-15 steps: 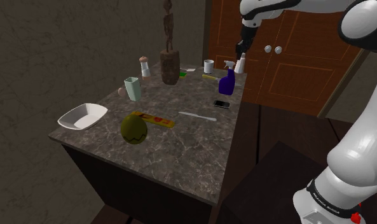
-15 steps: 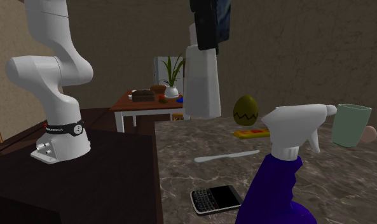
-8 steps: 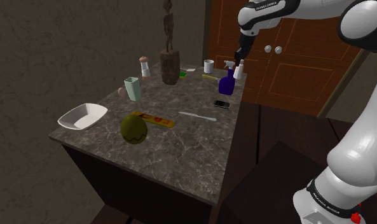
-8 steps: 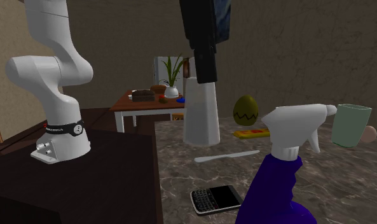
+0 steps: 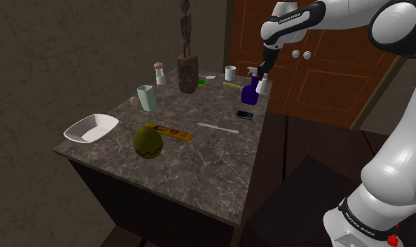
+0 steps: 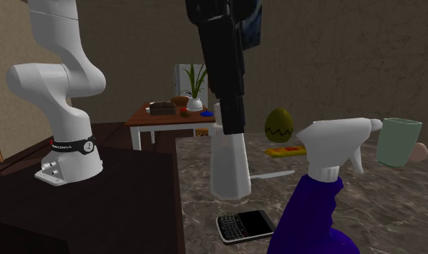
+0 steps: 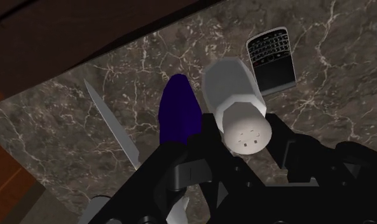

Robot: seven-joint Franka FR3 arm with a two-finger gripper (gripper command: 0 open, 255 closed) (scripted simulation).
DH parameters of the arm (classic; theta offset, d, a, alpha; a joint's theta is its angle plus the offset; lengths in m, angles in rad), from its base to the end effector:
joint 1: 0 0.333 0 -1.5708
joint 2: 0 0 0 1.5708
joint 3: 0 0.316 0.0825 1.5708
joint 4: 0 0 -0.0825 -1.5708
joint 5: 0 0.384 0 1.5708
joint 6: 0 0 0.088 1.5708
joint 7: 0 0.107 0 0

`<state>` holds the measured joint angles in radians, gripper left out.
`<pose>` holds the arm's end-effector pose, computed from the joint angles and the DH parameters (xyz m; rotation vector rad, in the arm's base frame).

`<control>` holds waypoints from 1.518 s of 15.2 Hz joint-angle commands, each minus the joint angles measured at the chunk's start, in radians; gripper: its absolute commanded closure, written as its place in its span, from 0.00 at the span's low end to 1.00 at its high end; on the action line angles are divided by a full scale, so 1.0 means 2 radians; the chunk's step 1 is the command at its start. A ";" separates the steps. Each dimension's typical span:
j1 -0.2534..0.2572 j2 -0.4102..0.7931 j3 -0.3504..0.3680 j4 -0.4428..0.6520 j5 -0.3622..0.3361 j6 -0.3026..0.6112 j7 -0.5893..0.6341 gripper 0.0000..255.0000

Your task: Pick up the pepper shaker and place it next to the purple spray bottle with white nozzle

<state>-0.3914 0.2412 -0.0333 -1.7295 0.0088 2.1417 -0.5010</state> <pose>0.5897 -0.2645 0.4562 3.0541 0.1128 0.2345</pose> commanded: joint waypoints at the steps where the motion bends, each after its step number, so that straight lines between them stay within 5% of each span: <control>1: 0.000 0.004 0.000 -0.009 0.000 0.012 0.001 1.00; 23: 0.000 0.065 0.002 -0.076 0.003 0.141 -0.001 1.00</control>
<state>-0.3924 0.3648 -0.0305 -1.8751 0.0147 2.4108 -0.5040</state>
